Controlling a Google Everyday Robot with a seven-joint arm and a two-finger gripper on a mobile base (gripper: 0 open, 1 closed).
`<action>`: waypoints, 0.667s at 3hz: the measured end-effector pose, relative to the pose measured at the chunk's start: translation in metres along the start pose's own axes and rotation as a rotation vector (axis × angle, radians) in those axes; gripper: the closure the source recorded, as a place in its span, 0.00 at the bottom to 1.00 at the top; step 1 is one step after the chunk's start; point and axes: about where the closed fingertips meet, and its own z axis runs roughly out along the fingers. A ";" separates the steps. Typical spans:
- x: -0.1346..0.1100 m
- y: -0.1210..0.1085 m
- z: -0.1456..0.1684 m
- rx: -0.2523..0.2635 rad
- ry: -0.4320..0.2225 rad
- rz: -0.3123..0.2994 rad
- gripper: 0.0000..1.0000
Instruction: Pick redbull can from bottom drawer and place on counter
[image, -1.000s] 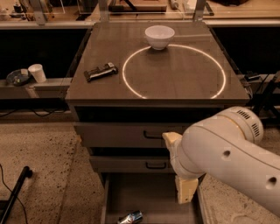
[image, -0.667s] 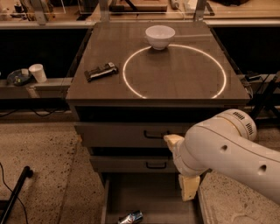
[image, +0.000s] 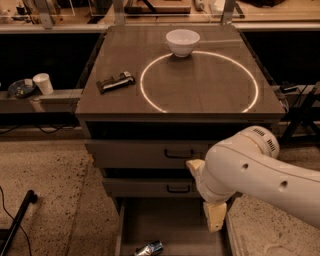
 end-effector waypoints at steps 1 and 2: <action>0.007 0.024 0.078 -0.102 0.010 -0.047 0.00; 0.017 0.067 0.152 -0.158 -0.054 -0.084 0.00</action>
Offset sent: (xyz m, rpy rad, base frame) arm -0.0470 -0.0309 -0.2657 0.0877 0.1741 0.1796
